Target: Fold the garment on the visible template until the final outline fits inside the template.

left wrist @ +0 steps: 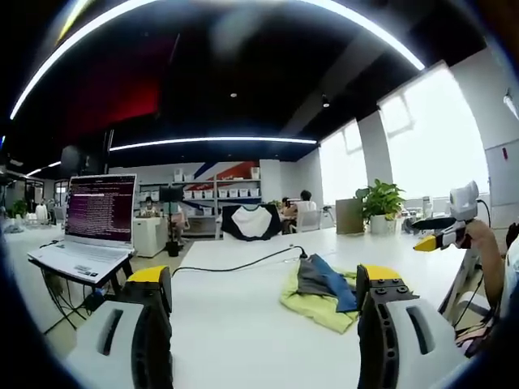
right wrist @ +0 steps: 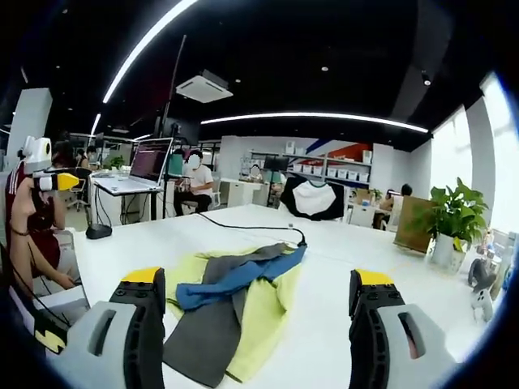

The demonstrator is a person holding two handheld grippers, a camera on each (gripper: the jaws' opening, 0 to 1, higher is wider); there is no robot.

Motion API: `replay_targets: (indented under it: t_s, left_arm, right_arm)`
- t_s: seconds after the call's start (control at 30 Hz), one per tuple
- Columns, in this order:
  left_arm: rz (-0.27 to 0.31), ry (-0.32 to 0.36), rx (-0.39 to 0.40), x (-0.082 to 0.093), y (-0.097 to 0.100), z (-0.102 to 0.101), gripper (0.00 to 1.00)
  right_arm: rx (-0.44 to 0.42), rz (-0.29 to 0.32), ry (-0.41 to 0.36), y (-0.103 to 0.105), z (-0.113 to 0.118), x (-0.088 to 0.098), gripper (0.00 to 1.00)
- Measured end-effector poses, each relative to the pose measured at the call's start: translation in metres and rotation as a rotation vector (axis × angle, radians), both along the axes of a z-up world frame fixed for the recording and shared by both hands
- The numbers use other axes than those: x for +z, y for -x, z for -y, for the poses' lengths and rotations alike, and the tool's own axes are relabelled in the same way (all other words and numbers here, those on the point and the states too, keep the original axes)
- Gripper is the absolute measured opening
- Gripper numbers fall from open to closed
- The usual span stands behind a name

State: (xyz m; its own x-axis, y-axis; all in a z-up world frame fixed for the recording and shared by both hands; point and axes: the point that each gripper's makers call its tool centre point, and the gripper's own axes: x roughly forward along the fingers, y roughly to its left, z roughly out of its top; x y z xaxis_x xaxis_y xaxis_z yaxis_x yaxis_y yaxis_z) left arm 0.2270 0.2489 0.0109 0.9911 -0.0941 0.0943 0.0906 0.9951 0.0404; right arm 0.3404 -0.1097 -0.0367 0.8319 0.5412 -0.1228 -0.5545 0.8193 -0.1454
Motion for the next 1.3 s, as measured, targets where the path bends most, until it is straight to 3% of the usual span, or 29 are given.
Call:
replay_targets:
  t_s: [0.27,0.4,1.07,1.3]
  left_arm:
    - [-0.014,-0.011,-0.035,-0.003,-0.002,0.01,1.0]
    - [-0.015,-0.048,-0.026,-0.003,-0.002,0.012,1.0]
    - [-0.022,-0.018,-0.025,-0.002,0.003,0.006,1.0]
    - [0.023,-0.016,-0.006,0.009,0.011,0.005,1.0]
  right_arm:
    - [0.017,-0.039,0.016,-0.005,-0.018,-0.014,0.97]
    - [0.035,-0.057,0.023,-0.007,-0.03,-0.023,0.97]
    - [0.091,-0.112,0.068,-0.014,-0.075,-0.055,0.96]
    - [0.097,-0.133,0.107,-0.016,-0.09,-0.072,0.95]
